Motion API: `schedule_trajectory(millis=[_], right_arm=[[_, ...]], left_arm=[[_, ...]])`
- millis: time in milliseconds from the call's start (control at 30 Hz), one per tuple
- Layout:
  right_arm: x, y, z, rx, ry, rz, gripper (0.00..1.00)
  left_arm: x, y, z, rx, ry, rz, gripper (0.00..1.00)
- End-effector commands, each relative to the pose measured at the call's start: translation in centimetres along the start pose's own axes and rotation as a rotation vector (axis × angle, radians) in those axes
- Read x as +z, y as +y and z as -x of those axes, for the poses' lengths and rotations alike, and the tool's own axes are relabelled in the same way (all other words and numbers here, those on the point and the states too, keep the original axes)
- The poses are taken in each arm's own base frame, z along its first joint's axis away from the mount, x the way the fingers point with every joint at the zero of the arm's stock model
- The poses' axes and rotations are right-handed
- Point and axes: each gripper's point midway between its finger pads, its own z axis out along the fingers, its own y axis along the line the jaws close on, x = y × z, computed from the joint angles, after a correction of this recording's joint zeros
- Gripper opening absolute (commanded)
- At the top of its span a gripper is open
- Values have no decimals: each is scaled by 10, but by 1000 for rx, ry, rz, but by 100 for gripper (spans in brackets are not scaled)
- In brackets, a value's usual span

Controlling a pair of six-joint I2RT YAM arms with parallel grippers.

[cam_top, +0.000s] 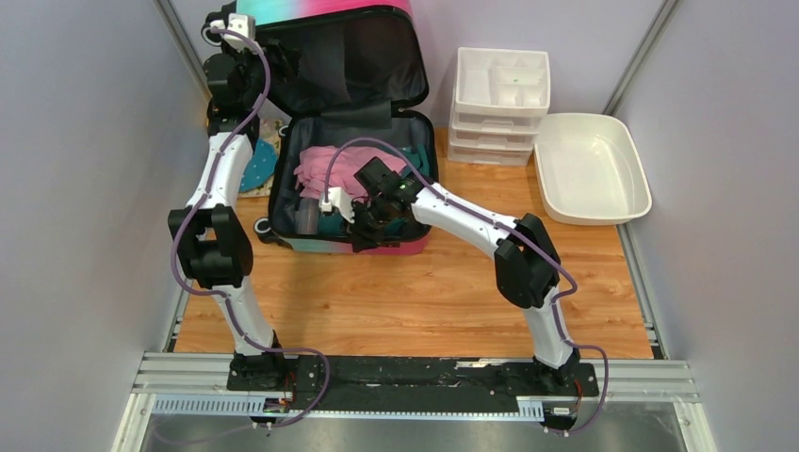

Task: Open, take out, and arrange the luggage

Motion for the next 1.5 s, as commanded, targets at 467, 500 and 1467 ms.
schedule_trajectory(millis=[467,500,1467], right_arm=[[7,101,-50,-256,110,248,0],[7,104,-50,-268,109,256,0],[-81,33,30,-25,-128,-75,68]], left_arm=[[19,-1,-8,128,-45,-13,82],[22,-1,-11,129,-45,-14,83],[-55,-77,-9,150,102,-257,97]])
